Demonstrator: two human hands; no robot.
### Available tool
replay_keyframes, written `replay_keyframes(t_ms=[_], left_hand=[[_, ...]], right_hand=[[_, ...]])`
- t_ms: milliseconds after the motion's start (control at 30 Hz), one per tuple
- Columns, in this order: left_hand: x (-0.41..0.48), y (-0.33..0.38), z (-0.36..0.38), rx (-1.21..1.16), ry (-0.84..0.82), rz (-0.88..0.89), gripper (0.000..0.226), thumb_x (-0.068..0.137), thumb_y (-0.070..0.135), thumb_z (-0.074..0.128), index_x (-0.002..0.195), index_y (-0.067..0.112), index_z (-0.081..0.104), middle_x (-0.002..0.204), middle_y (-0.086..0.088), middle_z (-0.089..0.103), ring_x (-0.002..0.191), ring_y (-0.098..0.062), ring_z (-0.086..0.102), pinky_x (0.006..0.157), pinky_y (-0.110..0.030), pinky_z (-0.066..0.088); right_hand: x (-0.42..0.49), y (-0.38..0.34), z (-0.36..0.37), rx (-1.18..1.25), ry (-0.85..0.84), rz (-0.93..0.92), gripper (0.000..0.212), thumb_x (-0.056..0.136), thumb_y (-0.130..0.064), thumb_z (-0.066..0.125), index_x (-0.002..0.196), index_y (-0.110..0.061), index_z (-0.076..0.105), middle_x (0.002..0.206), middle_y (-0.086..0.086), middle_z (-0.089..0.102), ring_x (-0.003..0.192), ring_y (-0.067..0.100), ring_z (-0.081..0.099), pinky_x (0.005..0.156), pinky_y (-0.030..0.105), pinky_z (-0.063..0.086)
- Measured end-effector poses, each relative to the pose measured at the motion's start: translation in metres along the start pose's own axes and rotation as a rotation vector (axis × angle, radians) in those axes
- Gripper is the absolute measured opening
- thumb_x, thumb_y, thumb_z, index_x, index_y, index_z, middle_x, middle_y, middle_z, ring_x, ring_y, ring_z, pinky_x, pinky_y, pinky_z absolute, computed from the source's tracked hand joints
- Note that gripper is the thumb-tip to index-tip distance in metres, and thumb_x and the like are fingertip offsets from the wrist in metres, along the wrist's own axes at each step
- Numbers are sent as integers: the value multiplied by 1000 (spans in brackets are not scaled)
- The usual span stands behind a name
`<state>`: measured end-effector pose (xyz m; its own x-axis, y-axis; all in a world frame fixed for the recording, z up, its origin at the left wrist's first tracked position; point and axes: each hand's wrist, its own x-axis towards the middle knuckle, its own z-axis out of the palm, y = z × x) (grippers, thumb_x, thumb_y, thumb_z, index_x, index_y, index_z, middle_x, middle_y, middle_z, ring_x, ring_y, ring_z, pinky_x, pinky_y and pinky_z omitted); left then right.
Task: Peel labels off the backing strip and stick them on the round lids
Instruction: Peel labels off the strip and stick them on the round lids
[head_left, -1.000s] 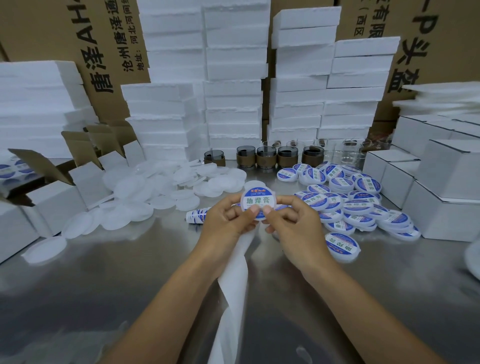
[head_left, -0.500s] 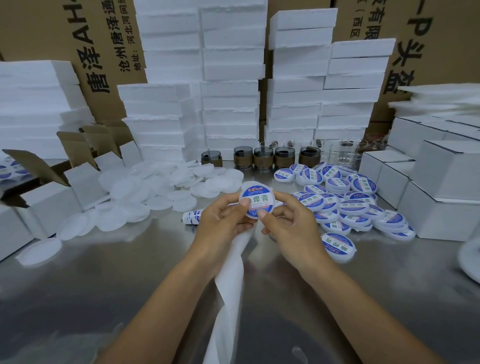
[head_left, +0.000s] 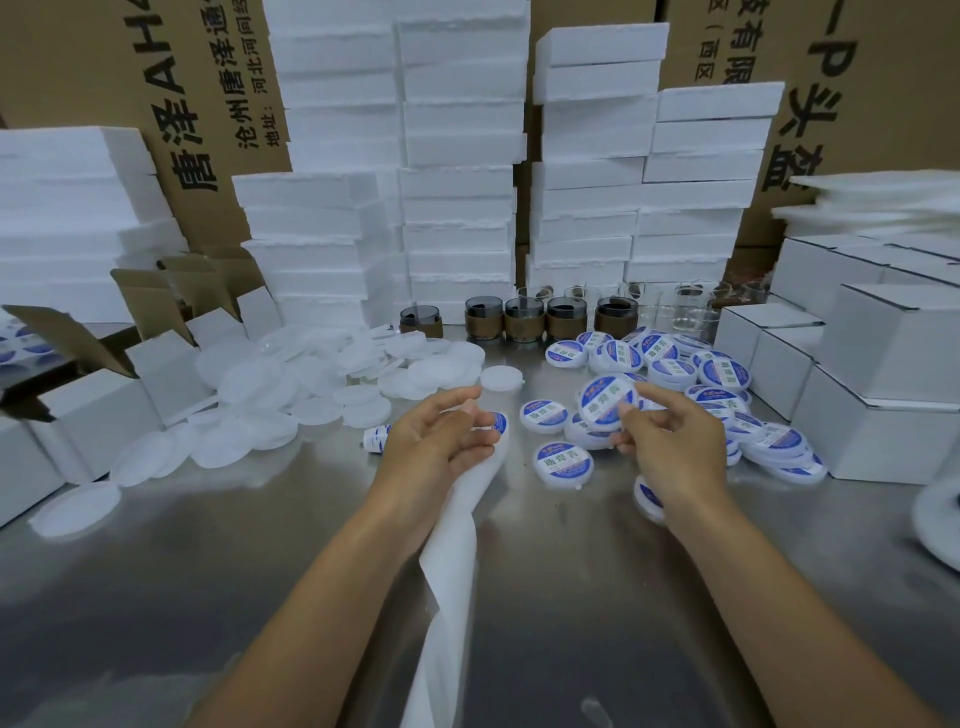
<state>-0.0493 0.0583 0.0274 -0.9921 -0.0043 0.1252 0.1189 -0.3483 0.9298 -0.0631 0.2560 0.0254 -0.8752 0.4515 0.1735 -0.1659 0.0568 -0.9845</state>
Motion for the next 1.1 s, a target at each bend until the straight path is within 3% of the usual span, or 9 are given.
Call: replay_keyframes(t_ms=[133, 200, 300, 433, 567, 667, 767, 900, 1100], left_hand=[[1, 2, -2, -35, 25, 11, 15, 93, 8, 52, 103, 11, 63, 69, 0, 67, 68, -16, 66, 70, -23, 57], [2, 4, -3, -45, 51, 16, 16, 94, 6, 50, 101, 11, 63, 68, -1, 66, 65, -17, 66, 68, -23, 57], [3, 6, -3, -56, 94, 11, 16, 93, 4, 50, 97, 11, 64, 68, -3, 65, 63, -17, 66, 67, -24, 57], [4, 8, -4, -50, 130, 15, 18, 93, 2, 50, 95, 11, 65, 68, -4, 63, 60, -17, 62, 60, -25, 55], [5, 11, -8, -51, 194, 32, 19, 93, 1, 50, 93, 12, 66, 65, -1, 62, 50, -12, 52, 47, -22, 49], [9, 13, -18, -4, 310, 51, 21, 91, 1, 52, 88, 16, 66, 70, 0, 63, 50, -9, 53, 47, -20, 49], [19, 14, -35, 181, 459, 115, 19, 91, 4, 52, 90, 19, 63, 87, -2, 62, 65, -10, 58, 57, -19, 50], [39, 13, -62, 515, 596, 167, 19, 93, 7, 48, 103, 18, 60, 106, -5, 60, 88, -18, 58, 80, -29, 45], [68, 8, -100, 1045, 537, 144, 22, 91, 11, 55, 112, 9, 61, 115, -12, 56, 97, -23, 54, 84, -26, 36]], right_hand=[[5, 3, -3, 131, 46, 127, 28, 82, -4, 67, 108, -13, 59, 72, 10, 67, 60, 13, 66, 60, 19, 54], [7, 3, -3, 177, 69, 150, 32, 81, -2, 68, 109, -12, 57, 77, 10, 68, 68, 18, 68, 71, 27, 56], [7, 5, -1, 34, 147, 105, 33, 80, -3, 66, 106, -20, 54, 98, 5, 67, 87, 23, 67, 85, 37, 52], [-7, 4, 7, -223, 191, -217, 22, 84, -7, 59, 101, -22, 56, 108, -1, 58, 70, 0, 58, 67, 23, 41], [-30, 8, 19, -461, -97, -591, 17, 86, -8, 56, 96, -21, 59, 97, -11, 52, 67, 1, 55, 61, 26, 46], [-39, 12, 24, -607, -196, -754, 17, 83, -5, 60, 94, -18, 63, 91, -10, 57, 62, 4, 52, 55, 29, 49], [-40, 11, 26, -649, -206, -815, 19, 78, -1, 65, 91, -16, 65, 83, -7, 61, 55, 9, 54, 48, 27, 46], [-38, 12, 28, -700, -236, -827, 17, 78, -3, 65, 89, -16, 64, 81, -6, 63, 55, 11, 55, 51, 21, 36], [-34, 13, 29, -712, -270, -797, 17, 80, -4, 64, 91, -17, 65, 80, -5, 63, 58, 10, 53, 51, 20, 39]])
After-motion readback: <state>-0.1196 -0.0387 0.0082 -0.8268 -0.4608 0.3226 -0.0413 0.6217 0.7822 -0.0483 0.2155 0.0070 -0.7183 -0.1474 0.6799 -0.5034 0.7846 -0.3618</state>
